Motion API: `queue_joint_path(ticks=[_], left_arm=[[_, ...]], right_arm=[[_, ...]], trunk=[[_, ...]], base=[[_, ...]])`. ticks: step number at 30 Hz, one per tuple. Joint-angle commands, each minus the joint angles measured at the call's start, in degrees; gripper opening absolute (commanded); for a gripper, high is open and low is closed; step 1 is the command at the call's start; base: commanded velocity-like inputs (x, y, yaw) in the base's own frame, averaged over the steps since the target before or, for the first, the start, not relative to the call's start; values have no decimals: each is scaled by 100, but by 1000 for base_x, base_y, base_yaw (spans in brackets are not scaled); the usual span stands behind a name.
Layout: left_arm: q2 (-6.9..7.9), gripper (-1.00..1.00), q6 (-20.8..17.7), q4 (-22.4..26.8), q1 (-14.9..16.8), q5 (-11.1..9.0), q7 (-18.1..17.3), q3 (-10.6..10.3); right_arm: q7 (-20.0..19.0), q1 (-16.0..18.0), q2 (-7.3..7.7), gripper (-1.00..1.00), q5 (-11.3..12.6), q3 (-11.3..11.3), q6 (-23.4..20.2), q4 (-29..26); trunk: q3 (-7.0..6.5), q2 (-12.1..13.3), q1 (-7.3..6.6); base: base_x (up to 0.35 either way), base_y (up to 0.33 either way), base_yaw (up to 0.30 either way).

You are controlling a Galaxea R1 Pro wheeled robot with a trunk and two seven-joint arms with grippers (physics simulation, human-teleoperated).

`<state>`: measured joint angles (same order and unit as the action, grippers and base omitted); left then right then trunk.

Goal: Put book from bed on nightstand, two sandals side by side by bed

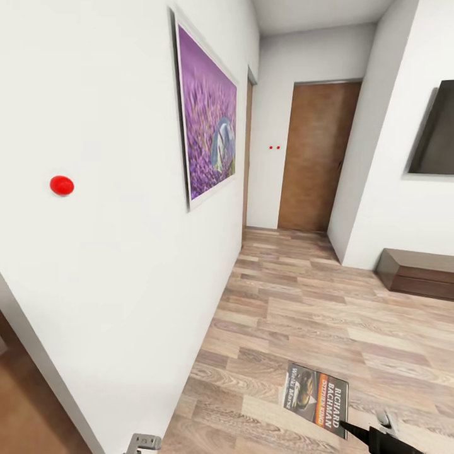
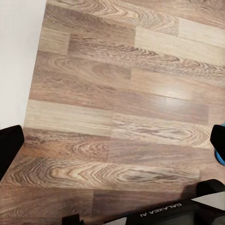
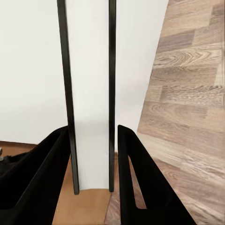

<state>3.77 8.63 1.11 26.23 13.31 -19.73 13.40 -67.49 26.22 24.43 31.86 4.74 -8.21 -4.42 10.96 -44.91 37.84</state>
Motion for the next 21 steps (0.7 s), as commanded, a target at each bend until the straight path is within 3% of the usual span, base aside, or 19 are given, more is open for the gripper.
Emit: queue_joint_path(ticks=[1, 12, 21], left_arm=[[1, 100, 23, -5, 5, 60, -13, 47], [-5, 100, 23, -13, 5, 62, -13, 40], [-7, 100, 23, -14, 5, 66, -13, 40]], right_arm=[[-17, 6, 2, -100, 66, 45, -52, 37], [-19, 6, 0, -100, 66, 45, -57, 186], [-18, 6, 0, -100, 66, 45, -58, 187]], trunk=[[8, -7, 3], [8, -7, 3], [8, -7, 3]], base=[[165, 91, 0], [163, 78, -20], [6, 2, -261]])
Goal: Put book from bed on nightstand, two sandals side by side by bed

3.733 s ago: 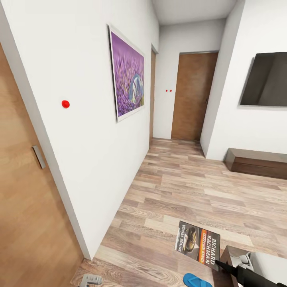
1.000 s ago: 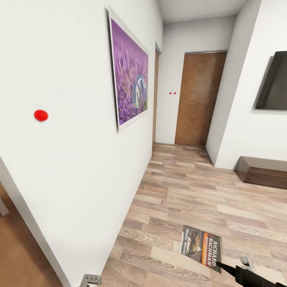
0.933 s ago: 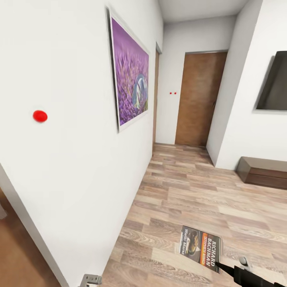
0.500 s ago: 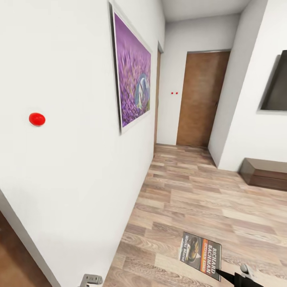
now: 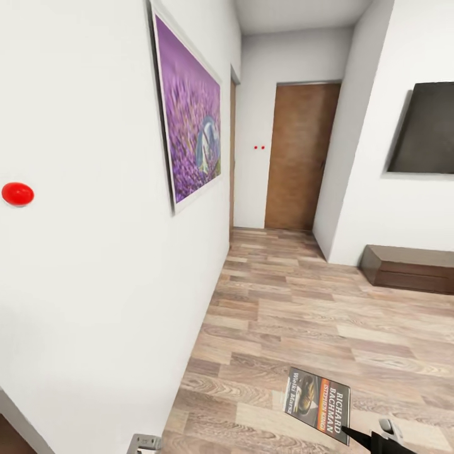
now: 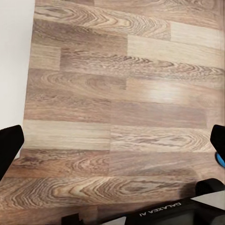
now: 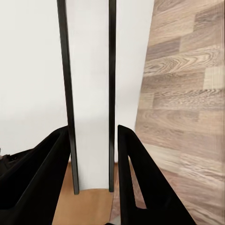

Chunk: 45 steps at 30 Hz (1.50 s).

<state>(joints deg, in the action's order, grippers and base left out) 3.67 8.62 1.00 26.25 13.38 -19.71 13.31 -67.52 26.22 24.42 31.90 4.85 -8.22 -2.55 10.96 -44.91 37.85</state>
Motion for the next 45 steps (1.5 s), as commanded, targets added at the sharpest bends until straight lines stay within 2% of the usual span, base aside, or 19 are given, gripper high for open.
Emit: queue_joint_path(ticks=[1, 8, 14, 31, 45], left_arm=[[2, 100, 23, -3, 3, 59, -15, 49], [2, 100, 22, -3, 3, 60, -15, 49], [2, 100, 19, -3, 3, 55, -15, 49], [-30, 100, 22, -3, 3, 52, -15, 49], [-33, 100, 17, -3, 3, 51, -15, 50]], right_arm=[[-15, 6, 1, -100, 62, 34, -56, 0], [-15, 6, 1, -100, 62, 34, -56, 0], [-15, 6, 1, -100, 62, 34, -56, 0], [-15, 6, 1, -100, 62, 34, -55, 5], [-9, 6, 1, -100, 62, 34, -50, 9]], trunk=[[8, -7, 1], [8, -7, 1], [8, -7, 1], [8, -7, 1], [8, -7, 1]], base=[[1, 0, -285], [0, 0, -241], [17, 0, -47], [296, 0, -11], [72, 22, -66]])
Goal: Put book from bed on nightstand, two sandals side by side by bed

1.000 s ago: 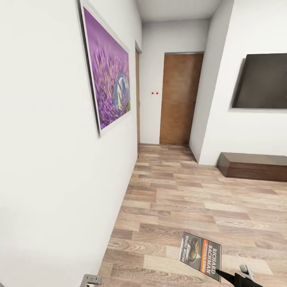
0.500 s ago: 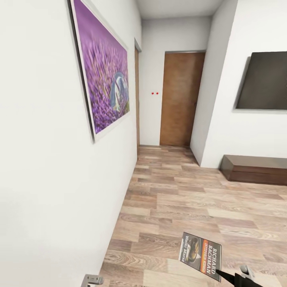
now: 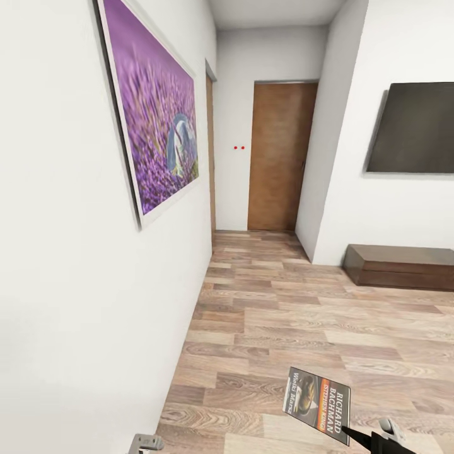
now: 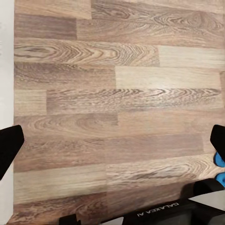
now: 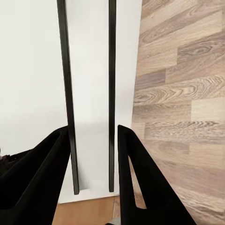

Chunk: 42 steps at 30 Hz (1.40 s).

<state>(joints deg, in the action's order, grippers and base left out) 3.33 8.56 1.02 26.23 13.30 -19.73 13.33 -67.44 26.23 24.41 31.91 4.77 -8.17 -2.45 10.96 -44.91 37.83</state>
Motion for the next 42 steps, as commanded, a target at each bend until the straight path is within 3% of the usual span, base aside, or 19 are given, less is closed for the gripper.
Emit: queue_joint_path(ticks=[1, 15, 25, 38, 42], left_arm=[[1, 100, 23, -5, 5, 59, -14, 48], [1, 100, 25, -5, 5, 66, -14, 47], [1, 100, 24, -5, 5, 63, -14, 47], [1, 100, 23, -5, 5, 67, -14, 47], [-1, 100, 23, -5, 5, 67, -14, 47]], right_arm=[[-18, 5, 2, -100, 61, 42, -56, -1], [-23, 5, 2, -100, 61, 42, -58, -3], [-23, 5, 2, -100, 61, 42, -56, -1], [-8, 5, 2, -100, 61, 42, -53, 7], [-13, 5, 2, -100, 61, 42, 179, 16]], trunk=[[8, -6, 3], [8, -6, 3], [8, -6, 3], [8, -6, 3], [8, -6, 3]], base=[[214, 150, -1], [280, 113, -50], [32, 6, -215], [146, 0, -20], [325, 0, 0]])
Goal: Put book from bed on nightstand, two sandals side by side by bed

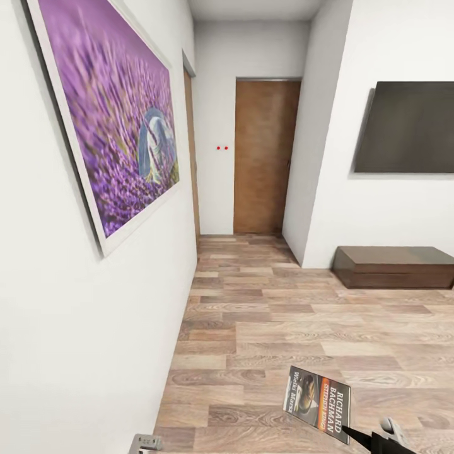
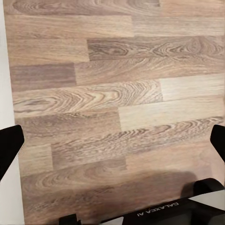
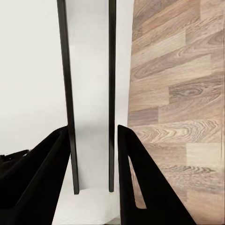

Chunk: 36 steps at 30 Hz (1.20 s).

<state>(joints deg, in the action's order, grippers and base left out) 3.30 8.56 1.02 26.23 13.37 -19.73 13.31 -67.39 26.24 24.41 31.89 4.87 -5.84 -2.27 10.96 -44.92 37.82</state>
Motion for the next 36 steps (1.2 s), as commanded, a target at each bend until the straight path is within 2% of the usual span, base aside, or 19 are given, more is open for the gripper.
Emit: queue_joint_path(ticks=[1, 8, 23, 36], left_arm=[[-1, 100, 23, -5, 5, 60, -13, 49], [-5, 100, 23, -5, 5, 60, -13, 49], [-5, 100, 23, -5, 5, 60, -13, 49], [-5, 100, 23, -5, 5, 60, -13, 49]], right_arm=[[-18, 4, 2, -100, 62, 32, 35, 8], [-20, 4, 1, -100, 62, 31, 214, 56], [-17, 4, 2, -100, 62, 32, 224, 60], [-20, 4, 2, -100, 62, 32, 224, 60]], trunk=[[8, -6, 4], [8, -6, 4], [8, -6, 4], [8, -6, 4]], base=[[330, 0, 0], [330, 0, 0], [331, 0, -3], [331, 0, -205]])
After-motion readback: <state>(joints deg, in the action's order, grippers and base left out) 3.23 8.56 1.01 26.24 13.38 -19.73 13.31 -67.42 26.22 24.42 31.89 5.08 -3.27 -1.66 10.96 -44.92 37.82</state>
